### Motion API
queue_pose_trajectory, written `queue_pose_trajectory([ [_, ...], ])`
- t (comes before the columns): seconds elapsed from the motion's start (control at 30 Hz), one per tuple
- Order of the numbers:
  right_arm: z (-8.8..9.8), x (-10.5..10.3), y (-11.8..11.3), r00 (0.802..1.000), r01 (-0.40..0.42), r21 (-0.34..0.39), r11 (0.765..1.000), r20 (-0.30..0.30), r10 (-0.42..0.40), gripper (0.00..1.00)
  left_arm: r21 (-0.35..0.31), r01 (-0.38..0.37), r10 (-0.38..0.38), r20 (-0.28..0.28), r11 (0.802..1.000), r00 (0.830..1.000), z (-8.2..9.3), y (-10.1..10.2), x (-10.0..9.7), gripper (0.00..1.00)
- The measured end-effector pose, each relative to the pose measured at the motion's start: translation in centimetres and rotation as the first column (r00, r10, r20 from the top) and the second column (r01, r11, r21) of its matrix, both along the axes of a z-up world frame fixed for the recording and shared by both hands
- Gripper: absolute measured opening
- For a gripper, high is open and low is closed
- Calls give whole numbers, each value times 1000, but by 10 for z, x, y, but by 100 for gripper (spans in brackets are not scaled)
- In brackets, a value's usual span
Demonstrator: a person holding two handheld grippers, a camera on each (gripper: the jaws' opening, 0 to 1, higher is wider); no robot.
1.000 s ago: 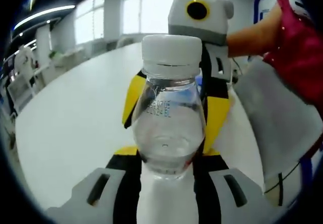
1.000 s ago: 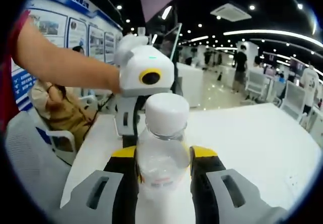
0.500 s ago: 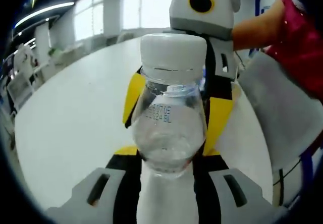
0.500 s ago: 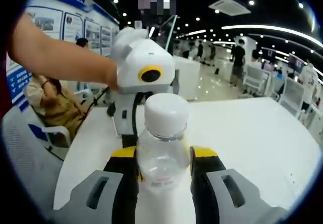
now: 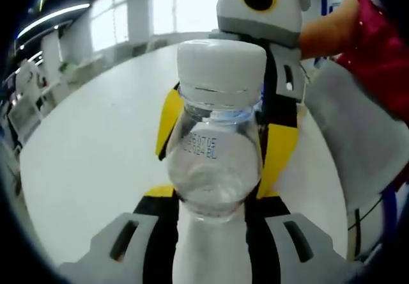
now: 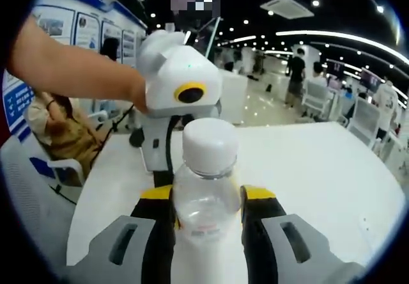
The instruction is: Arrange the tabletop items into an orderly group along one side of the table until the central work area is clear of visible clutter.
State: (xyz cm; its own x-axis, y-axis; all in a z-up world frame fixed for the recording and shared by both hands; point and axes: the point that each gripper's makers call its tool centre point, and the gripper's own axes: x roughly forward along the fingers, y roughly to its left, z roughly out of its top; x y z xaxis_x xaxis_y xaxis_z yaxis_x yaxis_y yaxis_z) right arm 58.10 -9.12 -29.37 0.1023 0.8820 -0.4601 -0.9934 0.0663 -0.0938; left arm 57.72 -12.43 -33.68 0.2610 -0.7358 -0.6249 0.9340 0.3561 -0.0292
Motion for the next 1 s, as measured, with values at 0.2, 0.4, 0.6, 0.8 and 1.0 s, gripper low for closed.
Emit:
queue_pose_trajectory([
  [0.2, 0, 1, 0, 1000, 11, -6, 1000, 0, -11, 40, 16, -21, 21, -13, 1000, 1000, -2, 4, 2, 38],
  [0.4, -1, 0, -1, 1000, 16, -8, 1000, -24, -16, 44, 46, -53, 54, -30, 998, 998, -7, 9, 3, 44],
  [0.6, 0, 0, -5, 999, 33, -4, 999, -43, -33, 54, 66, -83, 87, -53, 994, 995, -12, 12, -1, 53],
  [0.8, 3, 1, -13, 997, 52, 7, 999, -64, -51, 65, 26, -151, 153, -69, 988, 986, -5, 20, -2, 63],
  [1.0, 4, -1, -16, 993, 74, 21, 997, -96, -72, 87, -7, -218, 217, -89, 976, 972, -1, 17, -7, 82],
])
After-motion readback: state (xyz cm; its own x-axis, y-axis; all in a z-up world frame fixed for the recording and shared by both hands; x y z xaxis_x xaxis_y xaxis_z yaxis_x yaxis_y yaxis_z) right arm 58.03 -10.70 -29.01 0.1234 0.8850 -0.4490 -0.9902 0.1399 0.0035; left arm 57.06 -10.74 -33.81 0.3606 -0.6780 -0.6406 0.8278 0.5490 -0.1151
